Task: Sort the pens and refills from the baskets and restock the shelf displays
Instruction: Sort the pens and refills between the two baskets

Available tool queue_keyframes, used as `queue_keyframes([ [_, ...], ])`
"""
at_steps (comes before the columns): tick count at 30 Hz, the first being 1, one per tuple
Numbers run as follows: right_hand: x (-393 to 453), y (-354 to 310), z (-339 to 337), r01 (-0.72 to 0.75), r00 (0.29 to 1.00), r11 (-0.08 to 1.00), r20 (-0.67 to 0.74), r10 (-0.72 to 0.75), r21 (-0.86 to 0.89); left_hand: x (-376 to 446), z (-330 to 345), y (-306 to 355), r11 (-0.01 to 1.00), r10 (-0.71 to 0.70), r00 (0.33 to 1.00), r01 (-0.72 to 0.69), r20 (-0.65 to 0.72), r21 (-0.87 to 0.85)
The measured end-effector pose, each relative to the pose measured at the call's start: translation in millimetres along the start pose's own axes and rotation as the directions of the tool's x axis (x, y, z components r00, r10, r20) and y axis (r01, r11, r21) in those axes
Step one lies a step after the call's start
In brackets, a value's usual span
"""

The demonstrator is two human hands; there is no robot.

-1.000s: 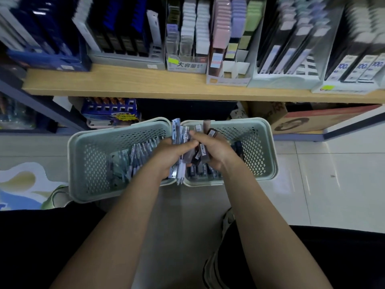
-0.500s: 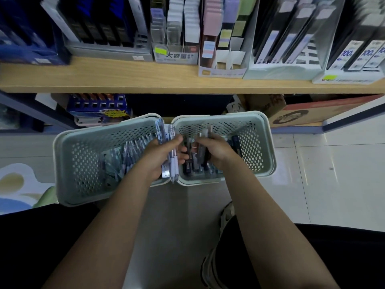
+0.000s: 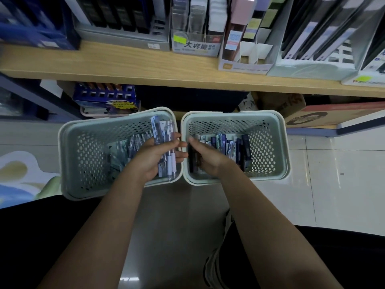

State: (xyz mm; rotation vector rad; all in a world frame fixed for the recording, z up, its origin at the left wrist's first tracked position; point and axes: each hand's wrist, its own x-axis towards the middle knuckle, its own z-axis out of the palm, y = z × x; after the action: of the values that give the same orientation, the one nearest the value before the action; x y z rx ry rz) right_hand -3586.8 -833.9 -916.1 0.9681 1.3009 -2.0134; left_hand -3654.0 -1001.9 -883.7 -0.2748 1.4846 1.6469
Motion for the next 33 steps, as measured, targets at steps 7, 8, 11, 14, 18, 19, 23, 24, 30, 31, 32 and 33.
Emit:
queue_keyframes([
  [7, -16, 0, 13, 0.182, 0.976, 0.968, -0.089, -0.200, -0.175, -5, 6, 2, 1.000, 0.020, 1.000, -0.020, 0.015, -0.014],
  [8, -18, -4, 15, 0.206, 0.964, 0.962, -0.135, -0.231, -0.179, -7, 7, 4, 1.000, 0.025, 0.999, -0.025, 0.027, 0.000],
  [11, -34, -22, 20, 0.307, 0.916, 0.934, -0.208, -0.342, -0.184, -13, 10, 8, 1.000, 0.024, 0.997, -0.026, 0.076, 0.018],
  [14, -48, -34, 28, 0.392, 0.909, 0.910, -0.096, -0.406, -0.138, -21, 15, 13, 0.999, 0.020, 0.988, -0.027, 0.154, 0.046],
  [18, -57, -40, 43, 0.360, 0.931, 0.923, -0.009, -0.364, -0.134, -30, 19, 18, 0.998, 0.009, 0.981, -0.021, 0.194, 0.058],
  [19, -59, -40, 44, 0.353, 0.934, 0.930, -0.017, -0.356, -0.102, -33, 19, 19, 0.999, -0.003, 0.981, -0.007, 0.193, 0.050],
  [23, -64, -41, 44, 0.367, 0.929, 0.928, -0.028, -0.370, -0.069, -39, 11, 23, 0.999, -0.051, 0.987, 0.052, 0.154, -0.005],
  [24, -65, -42, 44, 0.370, 0.926, 0.925, -0.047, -0.375, -0.091, -39, 8, 23, 0.998, -0.055, 0.989, 0.057, 0.134, -0.007],
  [30, -61, -46, 55, 0.357, 0.910, 0.901, -0.128, -0.395, -0.244, -40, -7, 21, 1.000, -0.003, 0.998, 0.002, 0.067, 0.013],
  [31, -60, -47, 60, 0.365, 0.905, 0.897, -0.131, -0.405, -0.249, -39, -11, 19, 1.000, 0.002, 0.999, -0.002, 0.046, -0.009],
  [32, -59, -48, 65, 0.378, 0.899, 0.892, -0.132, -0.418, -0.247, -39, -12, 19, 1.000, 0.010, 1.000, -0.010, 0.025, -0.015],
  [33, -57, -48, 70, 0.392, 0.892, 0.886, -0.132, -0.432, -0.247, -39, -15, 19, 1.000, 0.022, 1.000, -0.022, -0.005, -0.005],
])
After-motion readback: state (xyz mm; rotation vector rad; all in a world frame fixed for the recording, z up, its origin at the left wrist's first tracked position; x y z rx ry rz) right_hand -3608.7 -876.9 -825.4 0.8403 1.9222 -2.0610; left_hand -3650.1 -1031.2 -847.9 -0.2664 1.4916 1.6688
